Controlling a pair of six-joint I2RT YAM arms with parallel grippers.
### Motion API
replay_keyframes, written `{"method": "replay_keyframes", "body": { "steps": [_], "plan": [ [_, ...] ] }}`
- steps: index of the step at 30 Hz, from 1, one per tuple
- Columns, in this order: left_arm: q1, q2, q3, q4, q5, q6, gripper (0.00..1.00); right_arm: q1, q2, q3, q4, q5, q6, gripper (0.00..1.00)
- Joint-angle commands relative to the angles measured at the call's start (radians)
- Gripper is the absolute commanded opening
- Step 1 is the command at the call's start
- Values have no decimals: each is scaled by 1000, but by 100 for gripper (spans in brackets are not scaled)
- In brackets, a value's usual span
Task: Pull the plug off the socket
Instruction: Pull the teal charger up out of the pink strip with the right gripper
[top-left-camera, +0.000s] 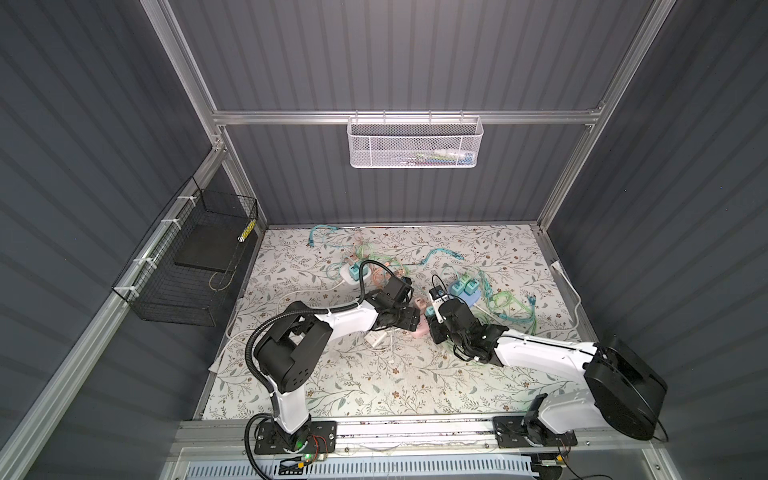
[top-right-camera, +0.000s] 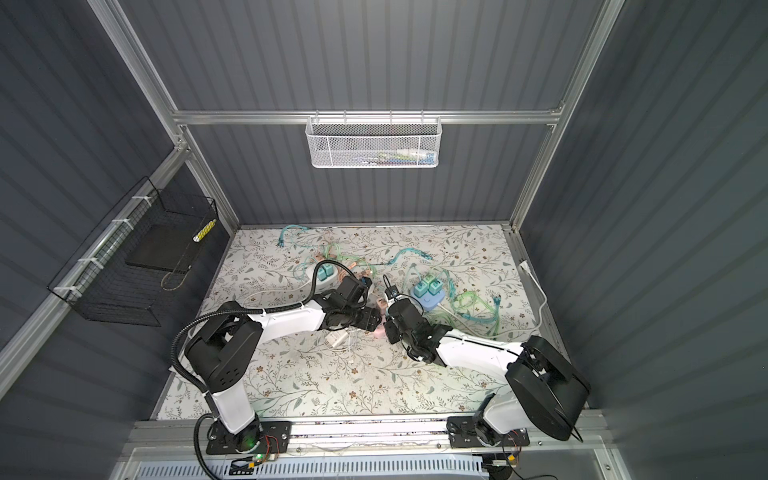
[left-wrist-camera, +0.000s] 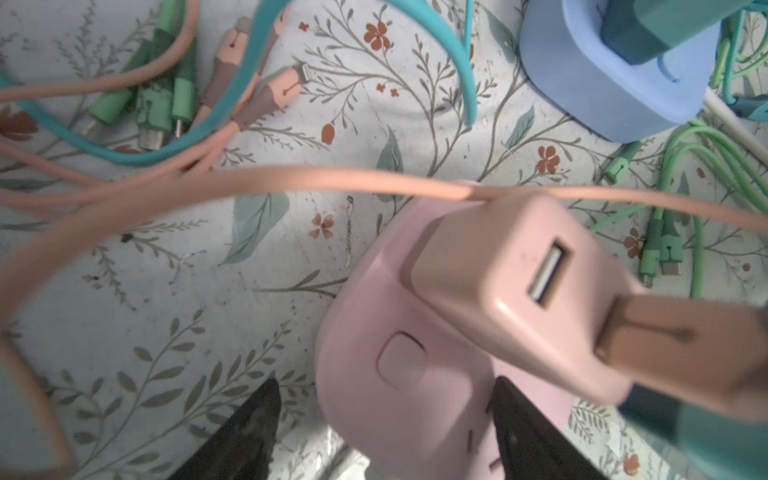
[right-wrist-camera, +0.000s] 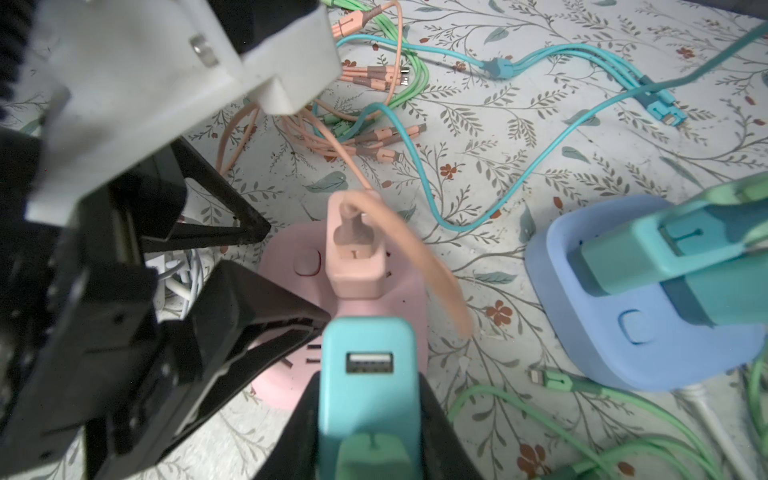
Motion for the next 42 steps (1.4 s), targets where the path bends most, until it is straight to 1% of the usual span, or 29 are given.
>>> {"method": "replay_keyframes", "body": {
  "steps": [1, 6, 10, 15, 19, 26, 32, 36, 42],
  "plan": [
    [4, 20, -54, -148, -98, 42, 80, -4, -23, -19, -5, -33, -4, 15],
    [5, -2, -58, -140, -113, 46, 81, -14, -38, -38, -7, -77, 13, 15],
    [3, -36, -81, -98, -109, 60, 82, -31, -52, -52, -8, -129, 17, 16],
    [2, -77, -82, -76, -113, 73, 83, -57, -77, -75, -24, -163, 39, 16],
    [3, -96, -82, -68, -117, 82, 85, -86, -123, -128, 23, -251, 55, 17],
    [3, -123, -87, -51, -103, 82, 88, -121, -152, -179, 20, -315, 93, 17],
    [3, -163, -100, -25, -105, 85, 95, -151, -149, -204, 24, -365, 133, 18],
    [3, -177, -104, -23, -100, 94, 100, -191, -144, -230, 69, -434, 169, 19],
    [3, -221, -130, -1, -124, 89, 100, -230, -90, -222, 79, -529, 192, 21]
  ]
}}
